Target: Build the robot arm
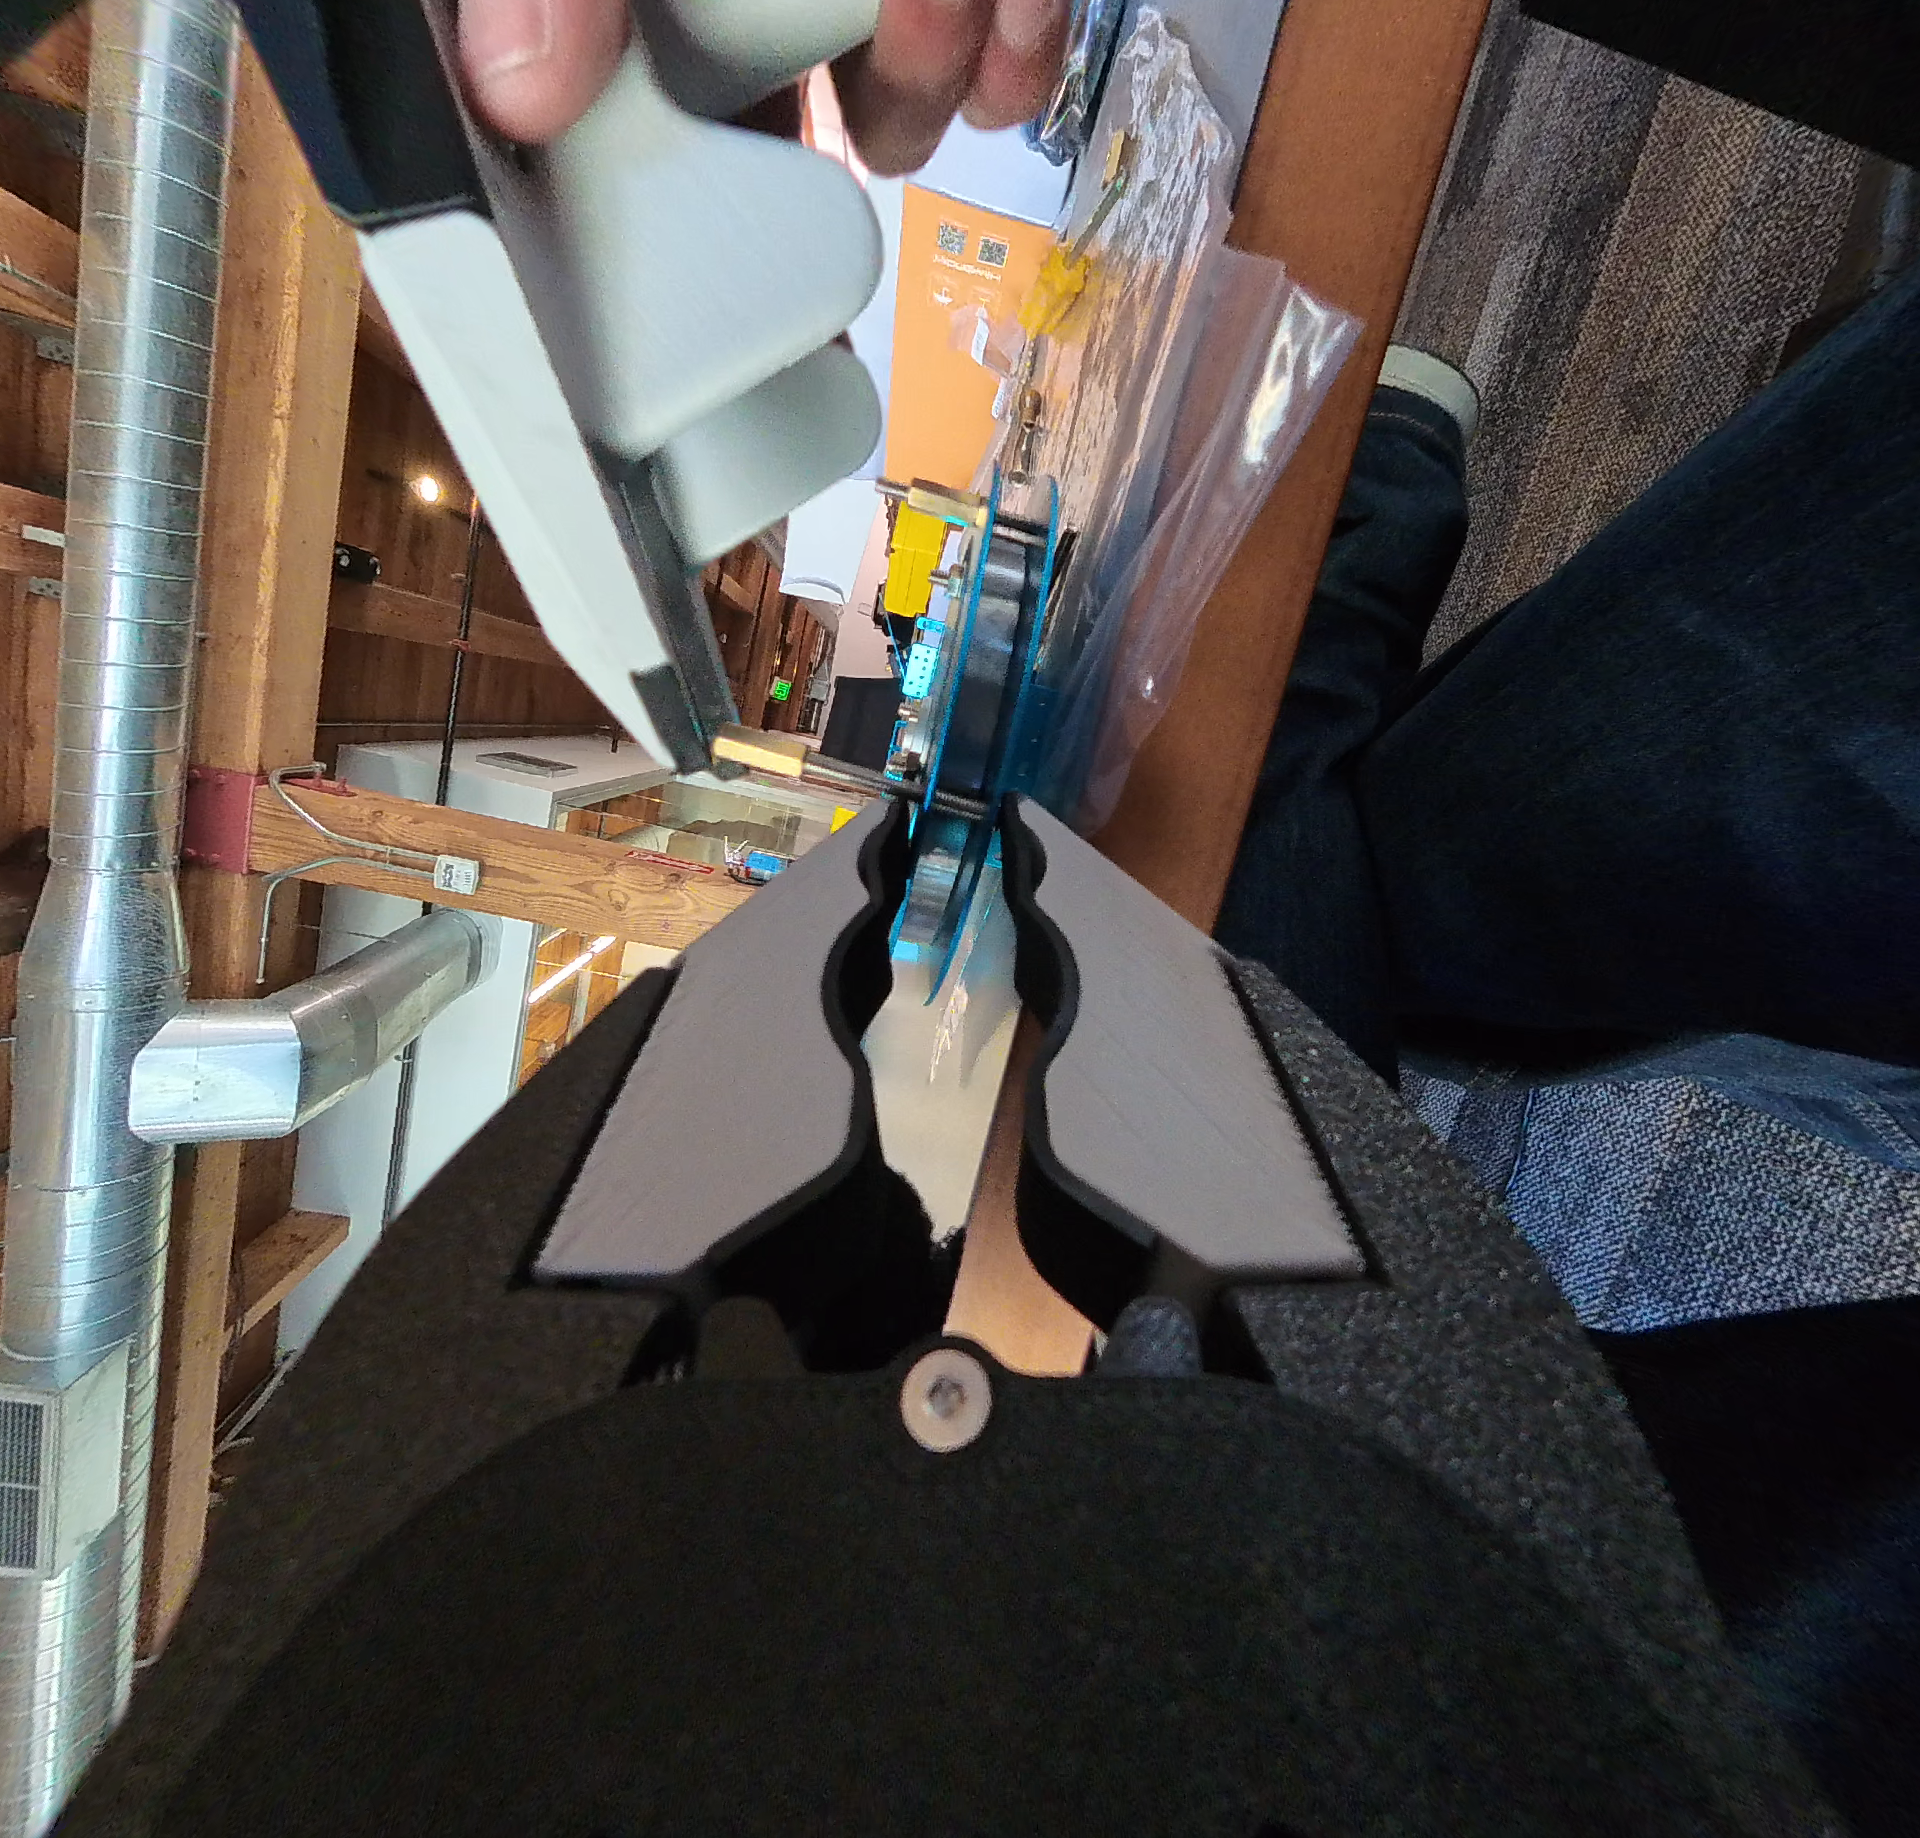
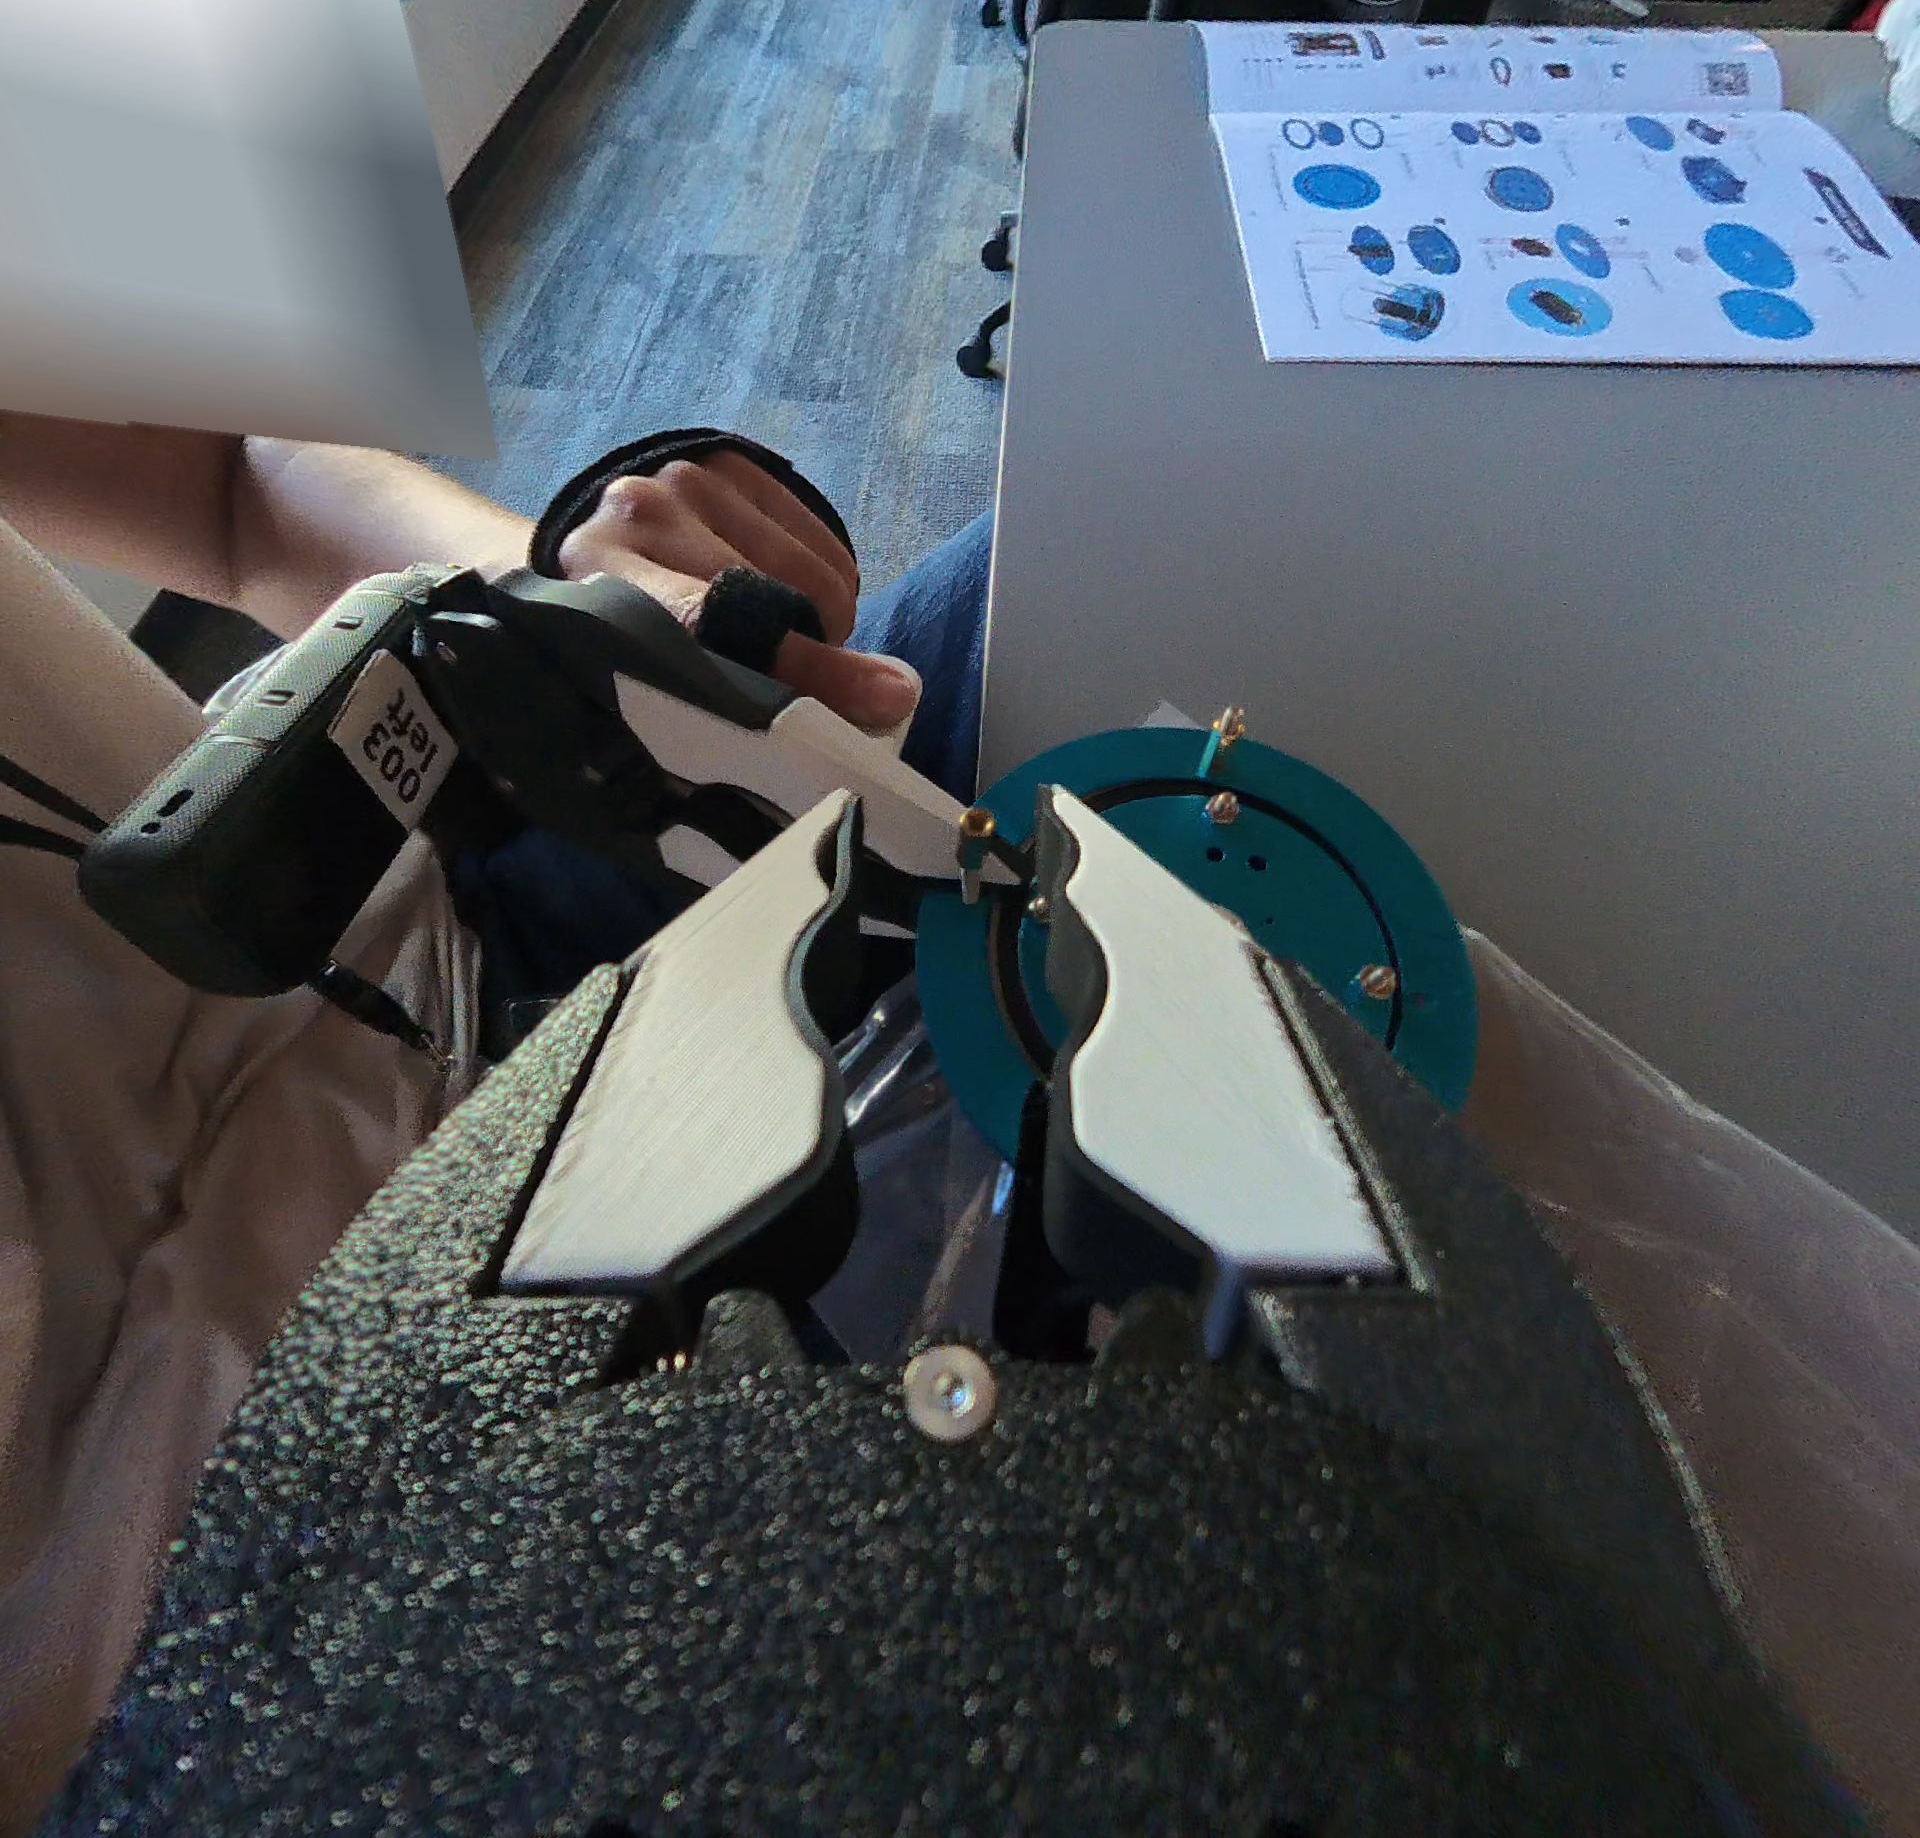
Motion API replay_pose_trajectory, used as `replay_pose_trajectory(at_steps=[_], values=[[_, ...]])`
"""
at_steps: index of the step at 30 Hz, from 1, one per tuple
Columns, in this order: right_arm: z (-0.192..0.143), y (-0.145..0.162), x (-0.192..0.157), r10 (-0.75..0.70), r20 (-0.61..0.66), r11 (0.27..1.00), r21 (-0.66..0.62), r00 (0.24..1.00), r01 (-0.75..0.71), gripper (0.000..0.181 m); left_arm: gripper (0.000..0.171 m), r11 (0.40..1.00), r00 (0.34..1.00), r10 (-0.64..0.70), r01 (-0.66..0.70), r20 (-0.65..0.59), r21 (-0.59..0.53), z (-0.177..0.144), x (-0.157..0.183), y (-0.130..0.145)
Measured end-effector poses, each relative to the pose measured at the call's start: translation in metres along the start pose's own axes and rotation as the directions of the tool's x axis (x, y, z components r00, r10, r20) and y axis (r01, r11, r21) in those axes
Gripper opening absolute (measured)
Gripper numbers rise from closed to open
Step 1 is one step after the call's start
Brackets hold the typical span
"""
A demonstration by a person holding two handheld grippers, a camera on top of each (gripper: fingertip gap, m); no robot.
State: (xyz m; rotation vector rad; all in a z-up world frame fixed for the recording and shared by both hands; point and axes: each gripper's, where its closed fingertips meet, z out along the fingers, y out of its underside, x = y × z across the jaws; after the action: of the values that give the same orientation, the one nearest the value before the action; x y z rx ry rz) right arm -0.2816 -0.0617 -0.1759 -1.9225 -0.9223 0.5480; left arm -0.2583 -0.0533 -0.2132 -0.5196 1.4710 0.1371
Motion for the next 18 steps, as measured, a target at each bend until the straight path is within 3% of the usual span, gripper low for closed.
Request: replay_pose_trajectory(at_steps=[7, 18], values=[[-0.0027, 0.0023, 0.0064, -0.020, -0.182, 0.999, 0.038, 0.983, 0.027, 0.020, 0.017, 1.000, 1.000, -0.017, 0.017, 0.000, 0.009, 0.0017, 0.0001, -0.0009], [-0.0009, 0.0051, 0.0042, 0.159, -0.217, 0.982, 0.136, 0.963, -0.131, 0.012, 0.017, 1.000, 1.000, -0.029, 0.029, -0.004, 0.010, 0.0032, 0.0001, -0.0018]])
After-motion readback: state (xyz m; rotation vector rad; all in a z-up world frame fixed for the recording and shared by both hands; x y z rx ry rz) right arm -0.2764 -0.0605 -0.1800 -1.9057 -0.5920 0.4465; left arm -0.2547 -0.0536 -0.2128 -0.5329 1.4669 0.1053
